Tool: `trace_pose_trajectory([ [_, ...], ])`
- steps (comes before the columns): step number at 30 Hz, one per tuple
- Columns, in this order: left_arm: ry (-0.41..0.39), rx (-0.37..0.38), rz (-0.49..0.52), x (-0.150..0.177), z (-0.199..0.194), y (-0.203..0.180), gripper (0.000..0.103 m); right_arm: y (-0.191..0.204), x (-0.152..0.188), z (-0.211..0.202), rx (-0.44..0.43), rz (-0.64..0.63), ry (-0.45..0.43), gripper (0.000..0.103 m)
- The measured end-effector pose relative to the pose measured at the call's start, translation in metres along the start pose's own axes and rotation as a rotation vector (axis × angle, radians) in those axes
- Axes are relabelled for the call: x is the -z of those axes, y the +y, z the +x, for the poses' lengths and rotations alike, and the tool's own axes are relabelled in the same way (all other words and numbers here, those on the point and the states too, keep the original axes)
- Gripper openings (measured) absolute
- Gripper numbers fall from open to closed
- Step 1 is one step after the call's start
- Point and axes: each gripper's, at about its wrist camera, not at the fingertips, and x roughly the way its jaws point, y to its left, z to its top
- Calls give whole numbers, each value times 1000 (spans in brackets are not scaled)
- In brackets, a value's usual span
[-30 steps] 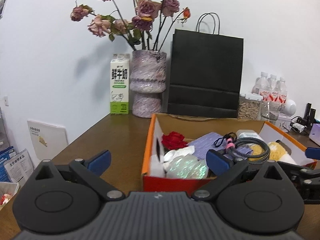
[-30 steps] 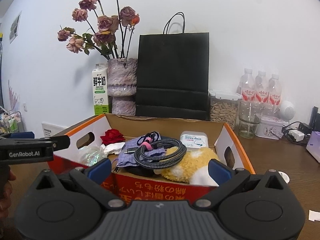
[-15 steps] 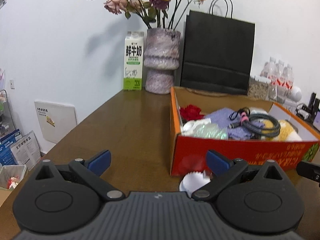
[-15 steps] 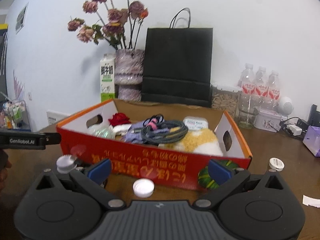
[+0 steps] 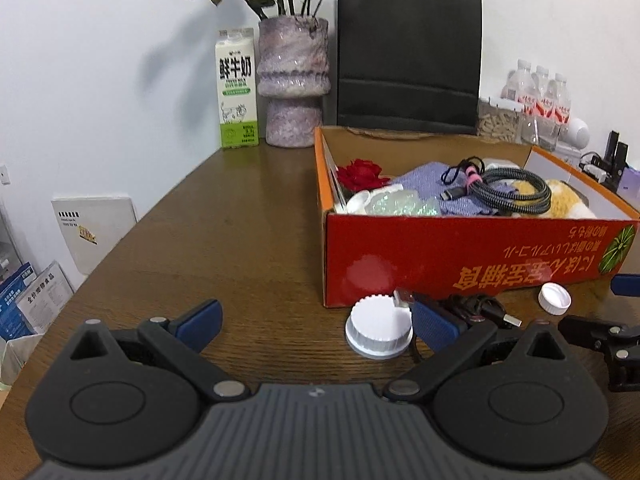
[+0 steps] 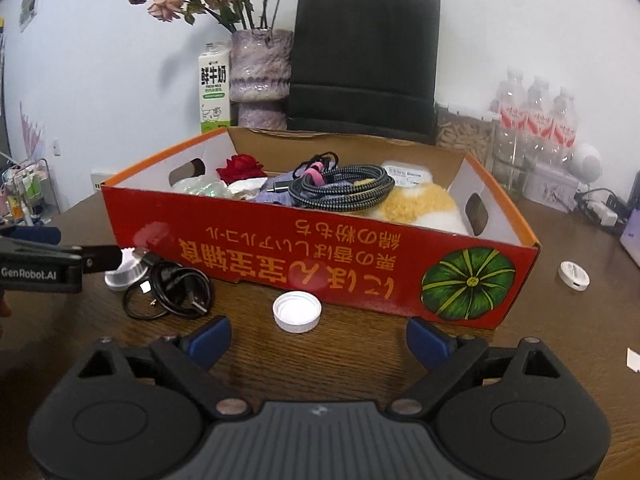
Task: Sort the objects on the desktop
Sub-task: 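Grasp a ridged white cap with the left gripper while the right gripper grasps a small white cap, then carry both white caps over the box with both grippers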
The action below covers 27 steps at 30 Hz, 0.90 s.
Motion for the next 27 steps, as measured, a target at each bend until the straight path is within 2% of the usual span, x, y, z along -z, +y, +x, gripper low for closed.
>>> trace_pose_trajectory([
  [6, 26, 23, 22, -2, 7, -7, 102, 3, -4, 8, -4, 19, 15, 84],
  [9, 34, 38, 28, -3, 10, -10, 96, 4, -5, 11, -9, 29, 22, 82],
  [10, 37, 41, 29, -3, 11, -10, 93, 4, -6, 12, -9, 33, 21, 81],
  [12, 40, 50, 24, -3, 12, -10, 87, 3, -7, 13, -15, 41, 21, 70],
  [15, 51, 57, 17, -4, 14, -10, 80, 1, -9, 17, -44, 73, 36, 62],
  [19, 64, 69, 17, -4, 17, -12, 70, 3, -11, 21, -40, 67, 36, 54],
  [22, 63, 80, 24, -3, 16, -14, 63, 6, -12, 21, -39, 57, 33, 42],
  [24, 62, 103, 24, -2, 15, -14, 54, 6, -12, 20, -44, 52, 31, 27],
  [26, 58, 123, 28, -2, 14, -15, 42, 7, -11, 19, -47, 44, 30, 28],
  [27, 57, 127, 29, -1, 13, -16, 42, 8, -11, 18, -48, 39, 30, 27],
])
